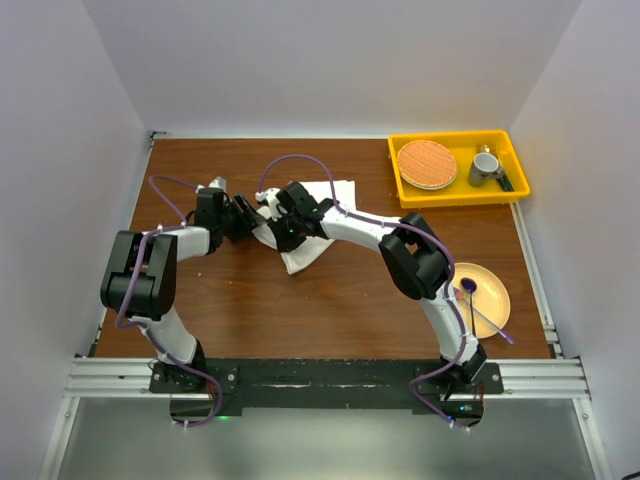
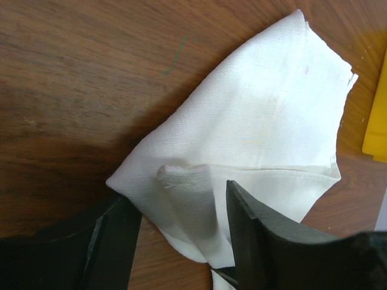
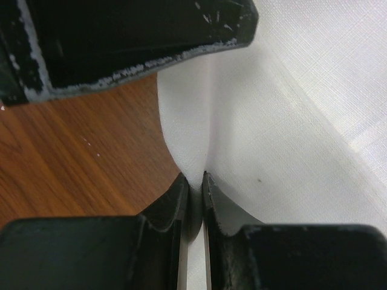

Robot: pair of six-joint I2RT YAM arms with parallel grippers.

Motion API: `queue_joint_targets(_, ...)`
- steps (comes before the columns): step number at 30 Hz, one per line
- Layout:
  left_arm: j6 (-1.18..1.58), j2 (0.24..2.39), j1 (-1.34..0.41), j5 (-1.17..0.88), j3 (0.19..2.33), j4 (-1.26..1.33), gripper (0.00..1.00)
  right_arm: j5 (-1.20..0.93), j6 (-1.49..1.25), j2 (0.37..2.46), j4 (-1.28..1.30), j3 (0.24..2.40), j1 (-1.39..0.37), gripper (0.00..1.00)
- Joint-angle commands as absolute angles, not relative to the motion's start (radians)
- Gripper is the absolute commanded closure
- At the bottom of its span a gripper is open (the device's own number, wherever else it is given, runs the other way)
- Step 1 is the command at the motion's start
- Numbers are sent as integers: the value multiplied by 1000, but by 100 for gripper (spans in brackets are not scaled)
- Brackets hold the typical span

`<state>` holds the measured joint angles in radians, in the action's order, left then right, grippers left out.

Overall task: Fold the napkin, place the utensils inside, and roll it up
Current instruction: Roll the napkin with the utensil

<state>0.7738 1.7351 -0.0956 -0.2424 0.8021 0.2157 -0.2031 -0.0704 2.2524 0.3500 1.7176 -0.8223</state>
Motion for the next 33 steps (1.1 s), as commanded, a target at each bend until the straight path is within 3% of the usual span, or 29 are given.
queue_joint_targets(1,706,1737,-107,-103,795,83,35,-238,-61,2290,428,1729,-830,100)
queue_joint_targets(11,725,1756,-109,-156,810,52,40,-249,-83,2283,420,1714,-831,100)
queue_joint_targets(22,761,1445,-109,-51,770,-144,25,-293,-201,2270,336,1637,-805,100)
queue_joint_targets(33,870,1555,-155,-236,741,-25,23,-347,-233,2250,318,1626,-785,100)
